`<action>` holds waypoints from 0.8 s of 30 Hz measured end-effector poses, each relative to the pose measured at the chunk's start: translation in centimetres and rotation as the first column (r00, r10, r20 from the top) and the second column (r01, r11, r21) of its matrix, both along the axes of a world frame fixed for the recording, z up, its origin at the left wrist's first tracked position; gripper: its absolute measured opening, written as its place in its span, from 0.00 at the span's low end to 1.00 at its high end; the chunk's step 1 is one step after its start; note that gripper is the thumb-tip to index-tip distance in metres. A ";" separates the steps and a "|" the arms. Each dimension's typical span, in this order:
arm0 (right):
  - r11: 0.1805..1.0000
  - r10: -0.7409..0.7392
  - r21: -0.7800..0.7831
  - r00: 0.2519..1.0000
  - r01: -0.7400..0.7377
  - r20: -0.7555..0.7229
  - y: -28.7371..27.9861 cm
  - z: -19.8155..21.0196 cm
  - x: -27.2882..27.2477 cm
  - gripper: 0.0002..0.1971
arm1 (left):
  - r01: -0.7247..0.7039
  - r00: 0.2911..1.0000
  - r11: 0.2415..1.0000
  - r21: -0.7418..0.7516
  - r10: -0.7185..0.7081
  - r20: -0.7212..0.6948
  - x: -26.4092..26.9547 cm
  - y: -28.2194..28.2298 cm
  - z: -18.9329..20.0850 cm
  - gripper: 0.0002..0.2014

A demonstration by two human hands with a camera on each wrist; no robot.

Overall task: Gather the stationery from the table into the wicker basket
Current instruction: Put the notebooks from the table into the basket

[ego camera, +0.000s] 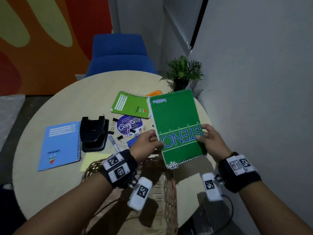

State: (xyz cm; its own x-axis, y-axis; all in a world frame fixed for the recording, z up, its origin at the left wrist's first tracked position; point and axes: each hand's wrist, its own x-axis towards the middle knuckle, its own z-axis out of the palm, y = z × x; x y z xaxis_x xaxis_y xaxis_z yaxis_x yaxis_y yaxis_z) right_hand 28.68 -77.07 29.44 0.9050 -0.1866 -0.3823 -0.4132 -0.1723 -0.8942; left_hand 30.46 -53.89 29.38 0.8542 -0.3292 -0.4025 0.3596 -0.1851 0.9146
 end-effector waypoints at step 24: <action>0.124 0.742 -0.754 0.565 -0.645 -0.361 17.0 -6.3 -4.1 0.23 | 0.048 0.983 0.856 0.516 -0.131 0.126 -14.6 16.2 -8.4 0.36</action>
